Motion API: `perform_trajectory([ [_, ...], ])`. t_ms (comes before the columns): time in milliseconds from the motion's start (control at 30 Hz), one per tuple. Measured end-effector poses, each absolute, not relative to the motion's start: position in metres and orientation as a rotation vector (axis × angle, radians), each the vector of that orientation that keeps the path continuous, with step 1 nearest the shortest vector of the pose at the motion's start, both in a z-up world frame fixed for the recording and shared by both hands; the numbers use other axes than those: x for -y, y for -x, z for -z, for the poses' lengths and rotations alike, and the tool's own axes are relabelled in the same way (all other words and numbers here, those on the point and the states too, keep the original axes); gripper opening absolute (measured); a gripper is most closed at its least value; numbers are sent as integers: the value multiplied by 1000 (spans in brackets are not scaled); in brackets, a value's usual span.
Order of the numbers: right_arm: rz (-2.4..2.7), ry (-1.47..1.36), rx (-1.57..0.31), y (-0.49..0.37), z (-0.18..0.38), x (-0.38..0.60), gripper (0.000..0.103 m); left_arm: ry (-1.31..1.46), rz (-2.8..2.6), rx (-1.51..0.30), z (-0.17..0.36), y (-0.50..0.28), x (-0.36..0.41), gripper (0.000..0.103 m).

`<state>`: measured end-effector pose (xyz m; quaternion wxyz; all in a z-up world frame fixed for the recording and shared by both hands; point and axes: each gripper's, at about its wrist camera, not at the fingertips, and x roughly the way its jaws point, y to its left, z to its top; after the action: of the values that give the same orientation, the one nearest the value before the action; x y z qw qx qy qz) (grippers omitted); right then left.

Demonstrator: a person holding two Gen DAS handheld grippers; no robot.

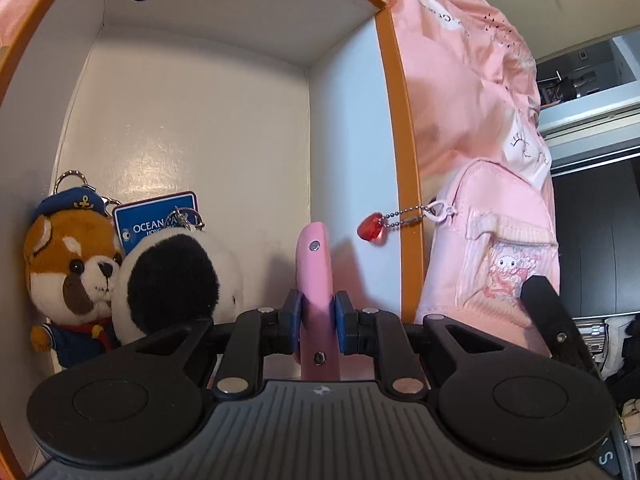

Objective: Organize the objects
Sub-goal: 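Lower the pink case into the shoebox with the left gripper and release it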

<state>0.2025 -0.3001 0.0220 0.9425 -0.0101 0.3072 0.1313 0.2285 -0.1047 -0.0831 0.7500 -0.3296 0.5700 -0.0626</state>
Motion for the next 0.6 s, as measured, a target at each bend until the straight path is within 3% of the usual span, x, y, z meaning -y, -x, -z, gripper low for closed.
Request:
perform_trajectory([
  [233, -267, 29, -623, -201, -21, 300, 22, 633, 169, -1397, 89, -233, 112, 20],
  [600, -278, 52, -620, -199, -23, 295, 22, 583, 150, -1402, 95, -229, 115, 22],
])
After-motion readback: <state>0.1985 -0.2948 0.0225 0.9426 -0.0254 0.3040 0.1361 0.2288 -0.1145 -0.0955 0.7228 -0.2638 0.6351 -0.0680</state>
